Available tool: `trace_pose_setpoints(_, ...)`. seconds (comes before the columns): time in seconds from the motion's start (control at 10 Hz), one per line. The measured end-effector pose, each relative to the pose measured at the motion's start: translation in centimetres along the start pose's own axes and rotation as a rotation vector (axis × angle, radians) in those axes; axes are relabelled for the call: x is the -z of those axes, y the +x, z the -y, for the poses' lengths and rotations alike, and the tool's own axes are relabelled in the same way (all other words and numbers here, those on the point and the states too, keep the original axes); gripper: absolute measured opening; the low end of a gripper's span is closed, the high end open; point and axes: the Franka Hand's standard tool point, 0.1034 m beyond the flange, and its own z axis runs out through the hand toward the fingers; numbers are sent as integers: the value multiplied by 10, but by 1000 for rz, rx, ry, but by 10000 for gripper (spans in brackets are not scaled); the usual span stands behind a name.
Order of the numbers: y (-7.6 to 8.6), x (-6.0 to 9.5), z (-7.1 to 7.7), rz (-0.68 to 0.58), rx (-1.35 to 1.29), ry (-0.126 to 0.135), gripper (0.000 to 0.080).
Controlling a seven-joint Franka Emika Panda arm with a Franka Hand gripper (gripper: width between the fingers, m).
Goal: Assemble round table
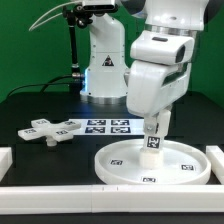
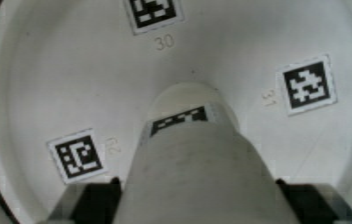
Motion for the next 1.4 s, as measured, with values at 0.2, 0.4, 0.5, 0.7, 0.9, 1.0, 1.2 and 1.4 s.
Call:
trace_pose_setpoints(0.2, 0, 0, 0, -1, -135, 1, 409)
trace_pose_setpoints(0.4, -1, 0, 0, -9, -324, 16, 409)
trace_pose_setpoints(0.5, 1, 0, 1, -11, -427, 23, 409)
trace_pose_setpoints(0.7, 1, 0, 3, -15, -621, 35, 409)
trace_pose_setpoints(0.9, -1, -1, 1, -26, -786, 65, 409)
trace_pose_setpoints(1.0, 0, -1, 1, -36, -928, 62, 409)
trace_pose_setpoints(1.2, -1, -1, 1, -44, -1020, 61, 409)
trace_pose_setpoints(1.4, -1, -1, 0, -42, -1140, 71, 409)
